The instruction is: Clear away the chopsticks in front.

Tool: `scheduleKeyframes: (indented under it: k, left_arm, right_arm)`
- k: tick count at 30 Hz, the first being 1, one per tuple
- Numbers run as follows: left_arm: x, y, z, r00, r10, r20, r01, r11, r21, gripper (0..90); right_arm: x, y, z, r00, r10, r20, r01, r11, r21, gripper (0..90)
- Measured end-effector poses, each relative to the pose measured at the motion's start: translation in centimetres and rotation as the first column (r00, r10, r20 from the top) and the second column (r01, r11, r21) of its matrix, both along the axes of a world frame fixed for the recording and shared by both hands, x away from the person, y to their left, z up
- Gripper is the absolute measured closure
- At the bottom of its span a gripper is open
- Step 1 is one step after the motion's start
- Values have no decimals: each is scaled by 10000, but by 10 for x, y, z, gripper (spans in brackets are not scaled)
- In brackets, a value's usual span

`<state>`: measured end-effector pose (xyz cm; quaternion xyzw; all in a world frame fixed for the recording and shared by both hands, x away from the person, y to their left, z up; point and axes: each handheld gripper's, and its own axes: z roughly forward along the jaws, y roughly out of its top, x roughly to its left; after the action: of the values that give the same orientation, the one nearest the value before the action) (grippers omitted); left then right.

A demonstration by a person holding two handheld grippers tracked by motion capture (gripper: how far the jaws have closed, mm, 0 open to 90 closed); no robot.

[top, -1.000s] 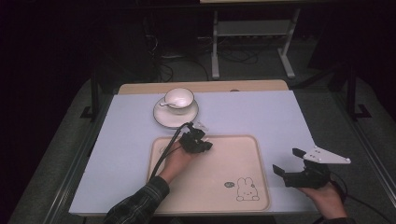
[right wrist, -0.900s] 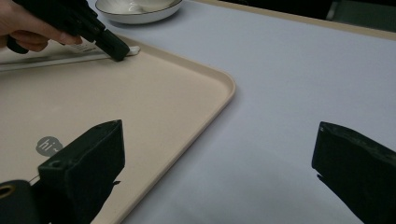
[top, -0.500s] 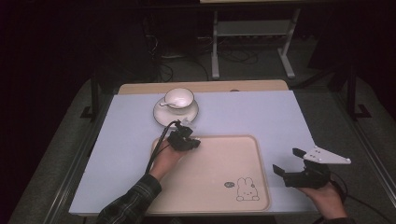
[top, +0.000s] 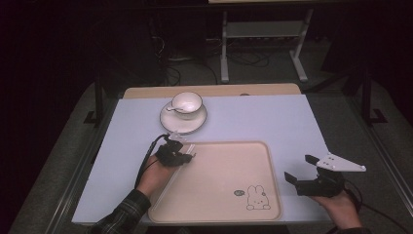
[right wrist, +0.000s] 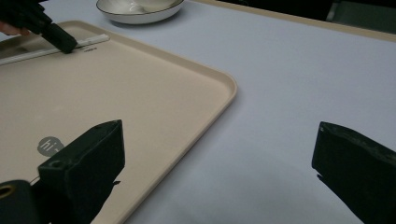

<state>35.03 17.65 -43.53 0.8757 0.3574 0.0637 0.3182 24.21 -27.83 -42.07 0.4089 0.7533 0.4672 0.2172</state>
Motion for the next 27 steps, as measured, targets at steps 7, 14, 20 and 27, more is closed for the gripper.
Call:
scheduleKeyframes:
  k: [7,14,20,27]
  left_arm:
    - [-14,25,1,9995,298,-105,-298,9996,20,895]
    - [-23,44,2,9981,594,-131,-593,9982,86,895]
    - [-24,52,2,9970,764,-116,-763,9971,64,895]
    - [-24,51,2,9973,736,-27,-735,9972,169,894]
  right_arm:
    - [0,1,0,10000,11,-22,-11,10000,-28,18]
    - [0,2,0,10000,47,-30,-47,10000,-37,18]
    - [0,2,0,10000,49,-33,-49,10000,-31,18]
    - [1,2,-1,10000,68,-23,-68,10000,-37,18]
